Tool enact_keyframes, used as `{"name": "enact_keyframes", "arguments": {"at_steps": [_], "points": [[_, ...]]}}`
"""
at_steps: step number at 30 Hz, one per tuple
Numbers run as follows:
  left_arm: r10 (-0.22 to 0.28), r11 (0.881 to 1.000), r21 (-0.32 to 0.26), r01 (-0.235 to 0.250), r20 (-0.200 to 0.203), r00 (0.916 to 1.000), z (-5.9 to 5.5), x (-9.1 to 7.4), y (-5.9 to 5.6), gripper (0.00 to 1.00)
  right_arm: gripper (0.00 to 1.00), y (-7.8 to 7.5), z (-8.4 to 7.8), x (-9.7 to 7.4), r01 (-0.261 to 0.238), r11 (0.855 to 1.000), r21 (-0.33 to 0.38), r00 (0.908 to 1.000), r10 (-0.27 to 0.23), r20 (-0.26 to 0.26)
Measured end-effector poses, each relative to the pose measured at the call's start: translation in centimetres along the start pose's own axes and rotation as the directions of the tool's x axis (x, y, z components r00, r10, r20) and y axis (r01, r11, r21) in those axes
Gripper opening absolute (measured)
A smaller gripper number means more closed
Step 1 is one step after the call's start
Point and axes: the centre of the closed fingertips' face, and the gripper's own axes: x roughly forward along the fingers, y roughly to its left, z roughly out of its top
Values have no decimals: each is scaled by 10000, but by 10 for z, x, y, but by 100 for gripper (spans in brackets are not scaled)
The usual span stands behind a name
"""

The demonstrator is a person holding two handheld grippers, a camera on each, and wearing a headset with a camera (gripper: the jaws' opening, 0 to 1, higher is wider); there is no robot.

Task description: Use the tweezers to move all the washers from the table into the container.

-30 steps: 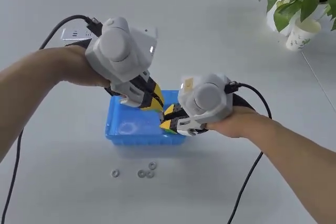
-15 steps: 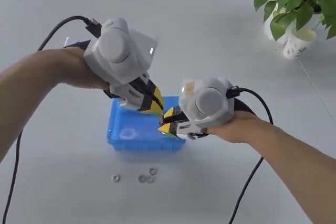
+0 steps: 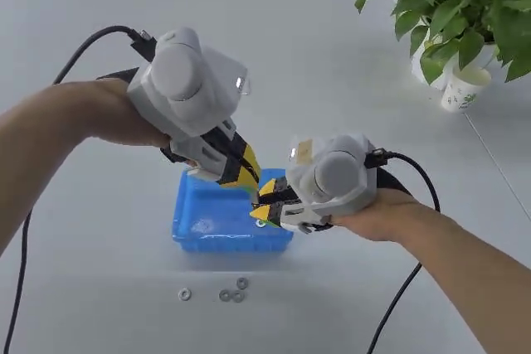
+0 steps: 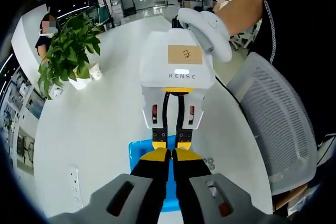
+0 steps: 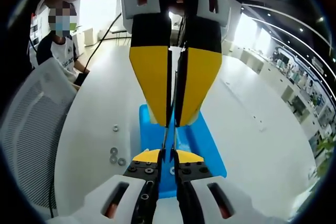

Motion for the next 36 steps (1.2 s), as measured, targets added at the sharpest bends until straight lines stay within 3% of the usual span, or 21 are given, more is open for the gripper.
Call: {"name": "enact_keyframes", "arguments": {"at_steps": [16, 36], "points": [[54, 10000, -6, -54, -149, 9999, 6, -10, -24, 6, 11, 24, 12, -8, 61, 10000, -49, 9998, -60, 195], [-179, 9993, -319, 169, -312, 9994, -11, 1, -58, 6, 11, 62, 3, 6, -430, 9990, 84, 9990, 429, 144]]}}
